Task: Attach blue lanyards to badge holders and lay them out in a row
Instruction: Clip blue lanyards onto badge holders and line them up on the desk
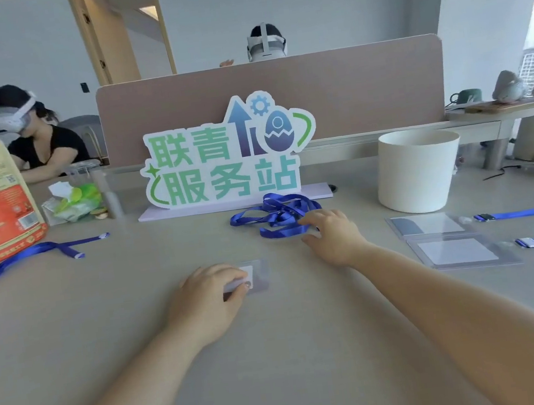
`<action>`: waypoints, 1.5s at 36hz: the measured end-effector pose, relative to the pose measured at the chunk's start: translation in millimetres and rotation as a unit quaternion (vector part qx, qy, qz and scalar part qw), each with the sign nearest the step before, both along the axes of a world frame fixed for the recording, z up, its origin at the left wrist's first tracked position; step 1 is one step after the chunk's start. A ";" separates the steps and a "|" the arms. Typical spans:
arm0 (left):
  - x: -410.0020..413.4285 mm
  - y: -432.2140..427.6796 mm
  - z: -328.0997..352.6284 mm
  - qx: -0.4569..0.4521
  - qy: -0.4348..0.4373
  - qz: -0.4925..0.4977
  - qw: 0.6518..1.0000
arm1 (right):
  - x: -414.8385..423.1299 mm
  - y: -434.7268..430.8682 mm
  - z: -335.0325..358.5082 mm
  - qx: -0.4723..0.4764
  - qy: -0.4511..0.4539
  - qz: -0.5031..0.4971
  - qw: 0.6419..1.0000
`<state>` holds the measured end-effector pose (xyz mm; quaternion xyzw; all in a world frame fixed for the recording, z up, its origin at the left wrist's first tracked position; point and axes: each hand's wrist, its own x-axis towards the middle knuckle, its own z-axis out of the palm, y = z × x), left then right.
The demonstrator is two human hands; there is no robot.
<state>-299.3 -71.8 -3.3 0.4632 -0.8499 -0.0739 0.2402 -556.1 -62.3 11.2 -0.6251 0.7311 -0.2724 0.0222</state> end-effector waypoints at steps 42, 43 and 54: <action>-1.4 -11.0 2.3 0.056 0.042 -0.006 0.997 | 30.3 -57.6 86.9 -0.076 -0.269 0.001 0.960; -0.9 -11.2 2.4 0.057 0.042 -0.005 0.997 | 31.0 -53.0 82.3 -0.066 -0.281 -0.002 0.957; 6.1 -3.5 13.1 0.068 -0.034 -0.004 0.997 | 48.4 12.4 22.9 0.034 -0.318 0.066 0.945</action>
